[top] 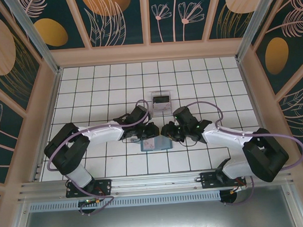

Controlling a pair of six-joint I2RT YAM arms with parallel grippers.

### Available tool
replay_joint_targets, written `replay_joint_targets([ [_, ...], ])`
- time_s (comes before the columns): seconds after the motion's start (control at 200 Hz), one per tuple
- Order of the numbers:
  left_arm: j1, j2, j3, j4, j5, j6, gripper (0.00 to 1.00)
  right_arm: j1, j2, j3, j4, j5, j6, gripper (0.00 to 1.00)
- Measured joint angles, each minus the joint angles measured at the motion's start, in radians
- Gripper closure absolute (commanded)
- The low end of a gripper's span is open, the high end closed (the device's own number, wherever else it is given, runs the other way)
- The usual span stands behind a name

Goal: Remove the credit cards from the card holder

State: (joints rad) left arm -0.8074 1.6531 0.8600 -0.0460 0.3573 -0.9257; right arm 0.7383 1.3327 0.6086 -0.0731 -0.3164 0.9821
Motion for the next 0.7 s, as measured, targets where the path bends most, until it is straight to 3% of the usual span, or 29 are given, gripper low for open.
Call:
replay_joint_targets([
  [0.701,0.007,0.111,-0.034,0.089,0.134,0.004,0.78,0.0,0.028,0.071,-0.04,0.014,-0.014,0.7],
])
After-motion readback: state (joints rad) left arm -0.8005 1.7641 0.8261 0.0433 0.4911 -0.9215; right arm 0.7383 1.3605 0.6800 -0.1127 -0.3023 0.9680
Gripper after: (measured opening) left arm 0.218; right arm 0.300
